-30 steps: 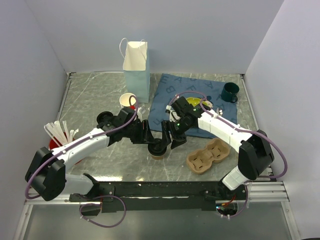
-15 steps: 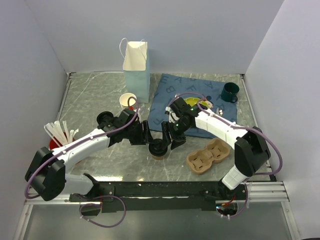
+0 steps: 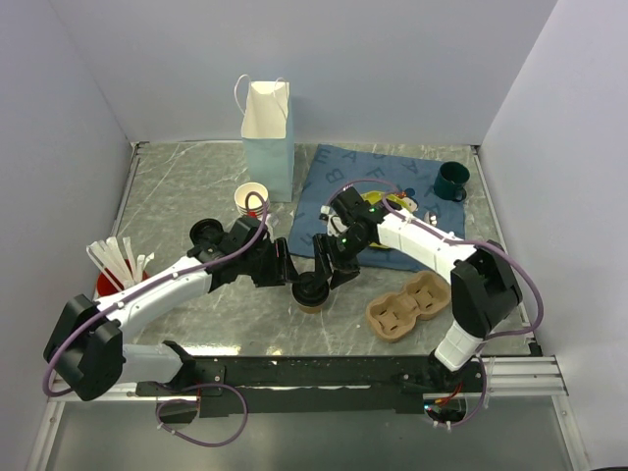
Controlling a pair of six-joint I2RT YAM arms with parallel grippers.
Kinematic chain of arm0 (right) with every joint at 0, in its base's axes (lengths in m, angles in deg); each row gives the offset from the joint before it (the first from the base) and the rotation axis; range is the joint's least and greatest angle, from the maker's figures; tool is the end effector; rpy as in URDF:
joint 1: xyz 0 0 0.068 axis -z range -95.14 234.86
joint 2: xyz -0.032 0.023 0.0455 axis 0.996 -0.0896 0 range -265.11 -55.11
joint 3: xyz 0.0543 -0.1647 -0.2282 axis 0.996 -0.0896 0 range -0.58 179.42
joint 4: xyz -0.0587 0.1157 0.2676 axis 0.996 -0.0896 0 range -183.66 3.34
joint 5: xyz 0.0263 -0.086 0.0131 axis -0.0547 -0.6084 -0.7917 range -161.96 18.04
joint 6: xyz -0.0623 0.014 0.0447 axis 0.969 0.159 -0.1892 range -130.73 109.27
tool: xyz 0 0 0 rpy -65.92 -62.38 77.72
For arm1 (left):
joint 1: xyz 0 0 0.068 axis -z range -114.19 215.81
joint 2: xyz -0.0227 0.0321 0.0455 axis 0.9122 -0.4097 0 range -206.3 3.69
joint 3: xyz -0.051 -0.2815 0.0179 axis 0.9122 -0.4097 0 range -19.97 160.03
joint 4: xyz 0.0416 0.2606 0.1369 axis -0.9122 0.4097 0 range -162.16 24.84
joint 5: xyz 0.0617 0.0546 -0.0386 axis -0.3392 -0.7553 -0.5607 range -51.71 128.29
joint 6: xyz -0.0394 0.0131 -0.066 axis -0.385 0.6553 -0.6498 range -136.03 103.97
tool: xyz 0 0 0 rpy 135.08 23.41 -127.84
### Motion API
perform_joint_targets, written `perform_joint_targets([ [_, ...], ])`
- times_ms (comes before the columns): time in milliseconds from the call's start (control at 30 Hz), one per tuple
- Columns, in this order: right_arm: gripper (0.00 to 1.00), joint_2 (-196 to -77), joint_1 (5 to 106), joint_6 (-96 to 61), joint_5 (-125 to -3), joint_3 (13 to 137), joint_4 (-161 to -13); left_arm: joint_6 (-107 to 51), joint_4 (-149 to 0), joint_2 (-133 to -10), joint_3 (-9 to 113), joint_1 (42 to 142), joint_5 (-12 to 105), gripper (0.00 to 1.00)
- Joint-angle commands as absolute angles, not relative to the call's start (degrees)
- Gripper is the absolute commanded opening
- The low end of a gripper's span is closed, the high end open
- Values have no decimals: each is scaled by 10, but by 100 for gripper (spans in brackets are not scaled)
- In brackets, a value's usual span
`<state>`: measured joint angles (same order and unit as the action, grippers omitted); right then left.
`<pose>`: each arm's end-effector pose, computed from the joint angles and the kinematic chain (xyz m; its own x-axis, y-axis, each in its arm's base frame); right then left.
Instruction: Pack the takeout coffee
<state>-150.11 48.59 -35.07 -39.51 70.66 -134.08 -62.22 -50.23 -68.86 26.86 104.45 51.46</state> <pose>0.2768 0.2474 0.2083 -0.9586 -0.2720 -0.0846 -0.2674 0.7574 0.5956 0.2335 -0.2061 0.2075 -0.9249 -0.1604 -0.3447 0.0870 0.7933 -0.6026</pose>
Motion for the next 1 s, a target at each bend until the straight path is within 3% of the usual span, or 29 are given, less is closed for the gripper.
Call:
perform_joint_targets([
  [0,61,-1511,490,-341,-376,725,-1320,-635,-518,-669,266,1048,514,56],
  [567,51,-1535,491,-341,-396,657,-1284,-659,-505,-651,223,1055,469,39],
  [967,50,-1537,492,-342,-403,652,-1281,-689,-438,-568,243,1055,453,44],
])
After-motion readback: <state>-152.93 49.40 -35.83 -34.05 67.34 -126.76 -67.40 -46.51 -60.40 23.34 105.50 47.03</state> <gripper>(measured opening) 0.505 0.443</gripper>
